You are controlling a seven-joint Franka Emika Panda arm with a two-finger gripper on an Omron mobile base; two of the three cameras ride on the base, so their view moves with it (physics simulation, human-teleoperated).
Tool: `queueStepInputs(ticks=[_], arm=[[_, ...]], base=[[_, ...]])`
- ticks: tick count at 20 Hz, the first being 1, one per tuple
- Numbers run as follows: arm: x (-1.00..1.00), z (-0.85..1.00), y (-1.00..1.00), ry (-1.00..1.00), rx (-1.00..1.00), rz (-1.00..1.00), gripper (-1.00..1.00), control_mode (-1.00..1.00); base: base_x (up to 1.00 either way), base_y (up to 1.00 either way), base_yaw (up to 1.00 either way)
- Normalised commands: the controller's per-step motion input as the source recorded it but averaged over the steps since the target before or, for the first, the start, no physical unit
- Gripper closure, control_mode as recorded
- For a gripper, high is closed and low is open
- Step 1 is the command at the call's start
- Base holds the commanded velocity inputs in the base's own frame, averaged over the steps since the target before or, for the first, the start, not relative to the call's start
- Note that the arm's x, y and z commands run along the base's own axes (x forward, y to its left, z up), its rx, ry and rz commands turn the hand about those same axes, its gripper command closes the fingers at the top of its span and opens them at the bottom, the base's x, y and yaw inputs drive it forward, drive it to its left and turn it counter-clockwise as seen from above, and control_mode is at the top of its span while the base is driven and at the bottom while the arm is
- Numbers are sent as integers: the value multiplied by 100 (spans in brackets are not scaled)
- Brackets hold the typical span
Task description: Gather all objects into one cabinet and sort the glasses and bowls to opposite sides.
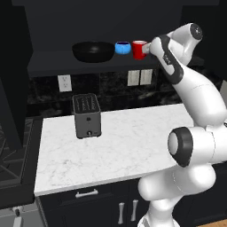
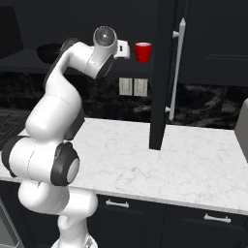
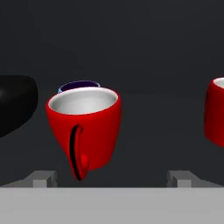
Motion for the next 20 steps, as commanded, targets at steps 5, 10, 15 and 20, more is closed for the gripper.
queueStepInputs(ticks=[5,10,15,20], arm=[[1,0,30,4,0,5,-100,-100],[0,0,40,0,0,1,-100,-100],[16,-12,13,0,0,0,-100,-100],[11,-15,0,0,0,0,-100,-100]], base=[[0,0,0],[0,0,0],[0,0,0],[0,0,0]])
